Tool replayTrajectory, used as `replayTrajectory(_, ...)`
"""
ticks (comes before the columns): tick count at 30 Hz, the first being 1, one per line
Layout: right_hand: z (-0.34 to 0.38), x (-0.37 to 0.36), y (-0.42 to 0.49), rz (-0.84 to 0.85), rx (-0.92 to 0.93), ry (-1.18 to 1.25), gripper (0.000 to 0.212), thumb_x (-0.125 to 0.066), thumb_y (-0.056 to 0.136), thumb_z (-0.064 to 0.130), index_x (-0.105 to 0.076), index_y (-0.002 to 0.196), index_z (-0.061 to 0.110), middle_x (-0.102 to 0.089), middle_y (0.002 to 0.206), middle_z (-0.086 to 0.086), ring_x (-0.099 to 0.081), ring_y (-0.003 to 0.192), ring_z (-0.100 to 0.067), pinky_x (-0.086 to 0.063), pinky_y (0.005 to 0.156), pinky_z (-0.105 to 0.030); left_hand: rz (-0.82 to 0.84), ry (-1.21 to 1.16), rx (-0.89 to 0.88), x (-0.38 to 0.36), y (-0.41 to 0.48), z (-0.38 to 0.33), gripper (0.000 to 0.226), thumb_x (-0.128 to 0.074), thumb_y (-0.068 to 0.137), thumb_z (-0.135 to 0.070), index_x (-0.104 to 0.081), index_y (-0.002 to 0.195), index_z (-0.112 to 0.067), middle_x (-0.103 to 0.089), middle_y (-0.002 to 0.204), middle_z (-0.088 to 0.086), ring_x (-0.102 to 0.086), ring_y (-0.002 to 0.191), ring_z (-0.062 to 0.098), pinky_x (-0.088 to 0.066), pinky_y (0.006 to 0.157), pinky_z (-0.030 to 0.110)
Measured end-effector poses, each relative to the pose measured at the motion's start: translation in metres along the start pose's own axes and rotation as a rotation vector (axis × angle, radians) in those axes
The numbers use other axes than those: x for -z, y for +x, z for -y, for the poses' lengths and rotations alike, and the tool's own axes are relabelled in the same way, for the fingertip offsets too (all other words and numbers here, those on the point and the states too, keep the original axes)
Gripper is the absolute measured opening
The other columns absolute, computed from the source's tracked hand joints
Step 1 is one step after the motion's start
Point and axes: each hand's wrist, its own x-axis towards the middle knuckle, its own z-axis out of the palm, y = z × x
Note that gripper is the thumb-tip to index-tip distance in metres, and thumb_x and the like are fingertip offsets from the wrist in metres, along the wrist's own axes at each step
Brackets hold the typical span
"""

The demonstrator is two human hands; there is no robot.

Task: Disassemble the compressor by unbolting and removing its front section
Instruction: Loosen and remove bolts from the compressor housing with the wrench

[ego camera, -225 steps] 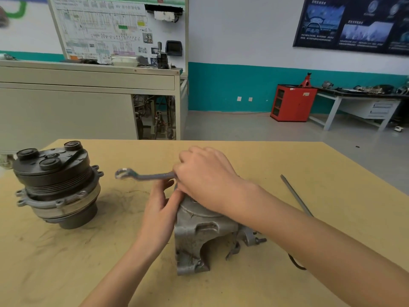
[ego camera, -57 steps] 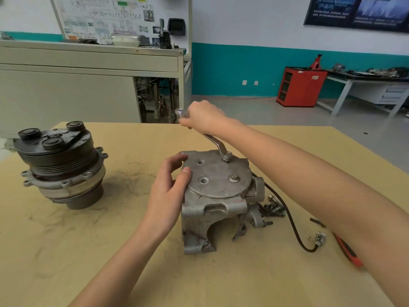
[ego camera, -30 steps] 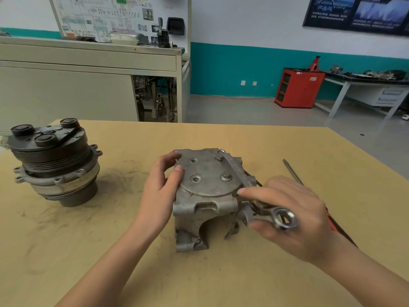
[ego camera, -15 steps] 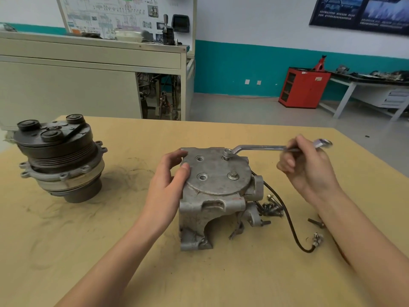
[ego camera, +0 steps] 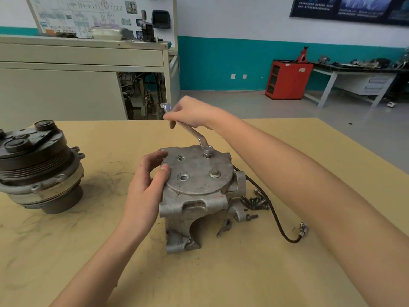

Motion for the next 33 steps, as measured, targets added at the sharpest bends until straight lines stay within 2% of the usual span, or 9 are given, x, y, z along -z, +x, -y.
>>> replayTrajectory(3, 0.038, -0.009, -0.008, 0.003, 0.214, -0.474, 0.028, -0.047, 0.094, 0.030, -0.064, 0.086, 0.009, -0.056, 0.079, -0.002, -0.055, 0.075, -0.019, -0.042, 0.066, -0.032, -0.001, 0.035, -0.016, 0.001, 0.000, 0.001, 0.022, -0.051, 0.099, -0.025, -0.055, 0.119, -0.030, -0.059, 0.119, -0.016, -0.058, 0.102, -0.006, -0.050, 0.090, 0.026)
replayTrajectory(6, 0.068, -0.021, -0.034, -0.129, 0.370, -0.856, 0.024, -0.041, 0.096, 0.029, -0.061, 0.103, 0.017, -0.060, 0.101, -0.008, -0.059, 0.094, -0.028, -0.035, 0.066, -0.031, 0.008, 0.053, -0.039, 0.000, -0.001, -0.001, 0.027, -0.049, 0.093, -0.031, -0.054, 0.120, -0.030, -0.059, 0.121, -0.015, -0.054, 0.117, 0.007, -0.044, 0.101, 0.037)
replayTrajectory(11, 0.087, -0.041, -0.085, -0.258, 0.665, -1.036, 0.034, -0.030, 0.101, 0.030, -0.059, 0.116, 0.021, -0.061, 0.115, 0.003, -0.060, 0.105, -0.021, -0.036, 0.069, -0.029, -0.026, 0.015, 0.032, 0.002, 0.000, 0.003, 0.014, -0.048, 0.085, -0.036, -0.055, 0.095, -0.031, -0.065, 0.095, -0.010, -0.061, 0.091, 0.007, -0.047, 0.077, 0.027)
replayTrajectory(15, 0.076, -0.048, -0.139, -0.279, 0.722, -0.985, 0.033, -0.029, 0.101, 0.026, -0.061, 0.107, 0.024, -0.059, 0.107, 0.005, -0.054, 0.100, -0.015, -0.030, 0.074, -0.028, -0.146, 0.193, 0.036, -0.006, 0.000, 0.012, 0.032, -0.043, 0.095, 0.009, -0.043, 0.072, -0.013, -0.042, 0.070, 0.003, -0.037, 0.068, 0.009, -0.036, 0.060, 0.005)
replayTrajectory(18, 0.047, -0.039, -0.180, -0.466, 0.822, -0.736, 0.035, -0.046, 0.094, 0.040, -0.069, 0.083, 0.016, -0.062, 0.080, -0.001, -0.055, 0.075, -0.018, -0.033, 0.068, -0.030, -0.080, 0.077, 0.003, -0.006, 0.003, 0.013, 0.017, -0.046, 0.097, -0.004, -0.054, 0.112, -0.002, -0.059, 0.109, 0.017, -0.054, 0.094, 0.014, -0.038, 0.080, 0.009)
replayTrajectory(21, 0.002, -0.034, -0.210, -0.644, 0.830, -0.403, 0.040, -0.052, 0.092, 0.039, -0.074, 0.083, 0.006, -0.054, 0.066, -0.002, -0.046, 0.061, -0.017, -0.034, 0.061, -0.028, 0.007, 0.029, -0.039, 0.000, -0.001, 0.007, 0.028, -0.050, 0.094, -0.027, -0.055, 0.121, -0.023, -0.063, 0.111, -0.012, -0.061, 0.088, -0.008, -0.045, 0.071, 0.008)
replayTrajectory(25, -0.046, -0.037, -0.227, -0.702, 0.478, 0.478, 0.028, -0.047, 0.089, 0.026, -0.075, 0.092, 0.026, -0.051, 0.059, 0.019, -0.042, 0.050, -0.004, -0.036, 0.058, -0.010, -0.022, 0.001, -0.025, -0.002, -0.002, 0.003, 0.024, -0.043, 0.101, -0.018, -0.055, 0.120, -0.027, -0.060, 0.108, -0.017, -0.059, 0.081, -0.014, -0.046, 0.065, 0.007)
replayTrajectory(29, -0.076, -0.023, -0.201, -0.735, 0.159, 0.836, 0.038, -0.037, 0.087, 0.024, -0.074, 0.076, 0.024, -0.044, 0.045, 0.006, -0.035, 0.044, -0.011, -0.031, 0.047, -0.023, -0.020, 0.009, -0.015, -0.002, -0.003, 0.002, 0.024, -0.043, 0.102, -0.019, -0.055, 0.120, -0.029, -0.059, 0.106, -0.019, -0.058, 0.081, -0.015, -0.046, 0.065, 0.006)
replayTrajectory(33, -0.094, -0.005, -0.162, -0.579, -0.017, 1.094, 0.042, -0.030, 0.097, 0.021, -0.070, 0.088, 0.016, -0.037, 0.047, 0.004, -0.031, 0.046, -0.010, -0.031, 0.047, -0.022, -0.014, 0.011, -0.005, -0.002, -0.001, 0.002, 0.024, -0.043, 0.101, -0.021, -0.055, 0.119, -0.031, -0.059, 0.108, -0.017, -0.059, 0.083, -0.013, -0.047, 0.069, 0.012)
